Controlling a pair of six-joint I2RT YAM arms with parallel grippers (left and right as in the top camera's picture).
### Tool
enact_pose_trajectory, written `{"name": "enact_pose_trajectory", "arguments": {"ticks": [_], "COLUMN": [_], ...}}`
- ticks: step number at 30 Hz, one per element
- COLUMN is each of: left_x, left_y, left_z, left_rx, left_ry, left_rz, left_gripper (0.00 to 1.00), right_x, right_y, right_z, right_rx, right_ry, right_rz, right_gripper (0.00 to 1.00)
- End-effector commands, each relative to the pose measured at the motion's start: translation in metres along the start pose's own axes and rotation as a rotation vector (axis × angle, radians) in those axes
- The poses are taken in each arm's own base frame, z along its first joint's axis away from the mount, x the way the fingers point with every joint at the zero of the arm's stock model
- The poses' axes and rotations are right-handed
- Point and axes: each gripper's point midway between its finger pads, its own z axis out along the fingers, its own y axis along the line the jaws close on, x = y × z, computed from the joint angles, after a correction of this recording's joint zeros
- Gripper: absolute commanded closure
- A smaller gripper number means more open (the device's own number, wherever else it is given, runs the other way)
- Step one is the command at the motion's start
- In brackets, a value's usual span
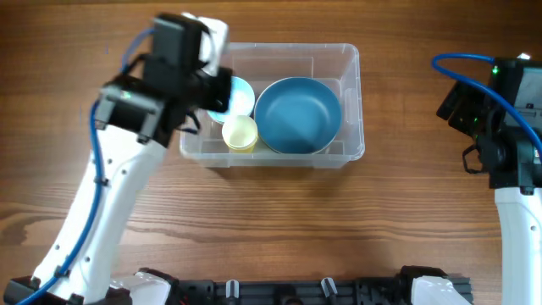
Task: Pack container
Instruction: 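Carry the pink cup into the container and set it on the cups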
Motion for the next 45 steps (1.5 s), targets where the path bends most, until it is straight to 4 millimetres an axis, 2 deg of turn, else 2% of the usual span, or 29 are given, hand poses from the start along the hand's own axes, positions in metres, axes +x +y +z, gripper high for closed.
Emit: {"name": "enact_pose_trajectory", "arguments": {"ticks": [1,6,22,30,31,33,36,37,38,41,42,43,44,45], "left_x": [0.026,0.044,0.075,0.086,0.086,0.085,0.083,0.082,0.081,0.072,0.067,0.062,0.056,0.049], "left_y": [-0.033,-0.044,-0.053,-0.052,-0.052,-0.052,-0.051,-0.049,-0.047,-0.034,-0.028,-0.020,-0.010,0.001], "left_z": [-0.003,0.011,0.073,0.084,0.084,0.084,0.084,0.083,0.082,0.077,0.074,0.072,0.070,0.067], "left_rx": [0.050,0.054,0.073,0.068,0.067,0.068,0.068,0.066,0.064,0.052,0.046,0.039,0.030,0.017], "left_ry": [0.094,0.183,0.385,0.430,0.430,0.428,0.421,0.417,0.412,0.382,0.363,0.341,0.315,0.288], "left_rz": [0.021,0.027,0.019,0.018,0.018,0.017,0.014,0.009,0.003,-0.027,-0.044,-0.063,-0.086,-0.119], "left_gripper": [0.96,0.96,0.96,0.96,0.92,0.71,0.62,0.51,0.45,0.41,0.35,0.22,0.00,0.00], "right_x": [-0.004,-0.004,-0.004,-0.004,-0.004,-0.004,-0.004,-0.004,-0.004,-0.004,-0.004,-0.004,-0.004,-0.004], "right_y": [-0.002,-0.002,-0.002,-0.002,-0.002,-0.002,-0.002,-0.002,-0.002,-0.002,-0.002,-0.002,-0.002,-0.002], "right_z": [0.000,0.000,0.000,0.000,0.000,0.000,0.000,0.000,0.000,0.000,0.000,0.000,0.000,0.000], "right_rx": [0.016,0.016,0.016,0.016,0.016,0.016,0.016,0.016,0.016,0.016,0.016,0.016,0.016,0.016], "right_ry": [-0.011,-0.011,-0.011,-0.011,-0.011,-0.011,-0.011,-0.011,-0.010,-0.011,-0.011,-0.011,-0.011,-0.011], "right_rz": [0.014,0.014,0.014,0.014,0.014,0.014,0.014,0.014,0.014,0.014,0.014,0.014,0.014,0.014], "right_gripper": [0.00,0.00,0.00,0.00,0.01,0.00,0.00,0.00,0.00,0.00,0.01,0.00,0.00,0.00]}}
